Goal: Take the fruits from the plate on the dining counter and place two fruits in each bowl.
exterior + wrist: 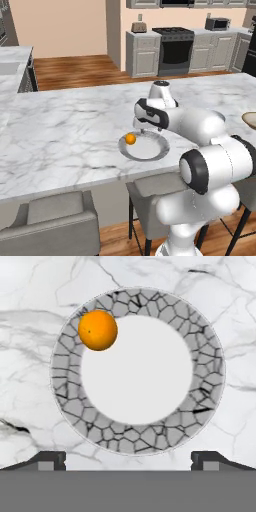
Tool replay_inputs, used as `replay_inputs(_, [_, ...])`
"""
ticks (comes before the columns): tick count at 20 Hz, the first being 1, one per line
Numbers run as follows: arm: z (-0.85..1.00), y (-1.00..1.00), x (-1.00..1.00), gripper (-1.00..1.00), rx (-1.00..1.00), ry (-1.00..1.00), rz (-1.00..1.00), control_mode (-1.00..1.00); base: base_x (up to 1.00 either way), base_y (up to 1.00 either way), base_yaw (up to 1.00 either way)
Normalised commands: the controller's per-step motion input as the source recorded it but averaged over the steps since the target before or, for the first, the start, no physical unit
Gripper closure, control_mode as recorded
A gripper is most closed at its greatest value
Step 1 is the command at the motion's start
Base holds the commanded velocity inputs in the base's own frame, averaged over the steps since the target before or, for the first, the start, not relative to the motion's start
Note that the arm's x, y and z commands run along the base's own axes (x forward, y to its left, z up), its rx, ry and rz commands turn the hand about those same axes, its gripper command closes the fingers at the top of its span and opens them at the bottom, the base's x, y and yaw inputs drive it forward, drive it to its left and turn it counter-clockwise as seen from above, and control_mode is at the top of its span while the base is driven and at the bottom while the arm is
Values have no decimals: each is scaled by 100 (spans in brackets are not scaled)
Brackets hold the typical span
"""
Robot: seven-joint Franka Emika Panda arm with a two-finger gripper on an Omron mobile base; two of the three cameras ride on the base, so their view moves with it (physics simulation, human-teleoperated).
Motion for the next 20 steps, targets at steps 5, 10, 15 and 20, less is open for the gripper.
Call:
replay_inputs(5, [-25, 62, 87, -100, 0, 6, 5, -100, 0, 0, 0])
replay_inputs(10, [-56, 52, 64, -100, 0, 2, 1, -100, 0, 0, 0])
replay_inputs(15, [-45, 5, 45, -100, 0, 0, 0, -100, 0, 0, 0])
replay_inputs(20, [-37, -8, 46, -100, 1, 0, 0, -100, 0, 0, 0])
